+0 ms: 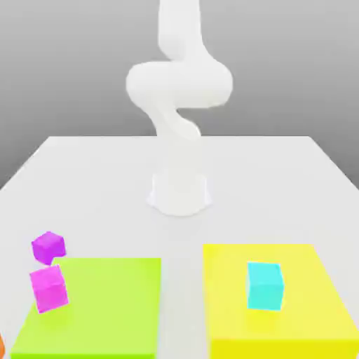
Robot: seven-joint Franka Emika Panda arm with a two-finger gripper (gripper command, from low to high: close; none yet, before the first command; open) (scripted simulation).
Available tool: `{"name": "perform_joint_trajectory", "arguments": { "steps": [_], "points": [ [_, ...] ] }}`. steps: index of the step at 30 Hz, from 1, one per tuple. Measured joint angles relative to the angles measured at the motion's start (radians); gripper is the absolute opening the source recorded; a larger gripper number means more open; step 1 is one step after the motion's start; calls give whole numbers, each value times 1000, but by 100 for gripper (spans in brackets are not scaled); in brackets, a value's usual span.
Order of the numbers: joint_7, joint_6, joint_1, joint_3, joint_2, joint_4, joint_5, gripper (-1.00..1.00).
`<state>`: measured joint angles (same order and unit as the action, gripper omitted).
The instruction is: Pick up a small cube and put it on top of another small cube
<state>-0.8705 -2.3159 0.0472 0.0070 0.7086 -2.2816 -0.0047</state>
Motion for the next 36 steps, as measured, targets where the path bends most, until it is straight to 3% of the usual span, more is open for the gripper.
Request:
{"name": "perform_joint_trajectory", "arguments": {
  "steps": [19, 32, 36],
  "points": [
    [-543, -123, 266, -51, -695, 139, -44, 0],
    [-798, -207, 382, -128, -1168, 233, 92, 0],
    [-800, -300, 407, -112, -1312, 265, 124, 0]
  ]
}}
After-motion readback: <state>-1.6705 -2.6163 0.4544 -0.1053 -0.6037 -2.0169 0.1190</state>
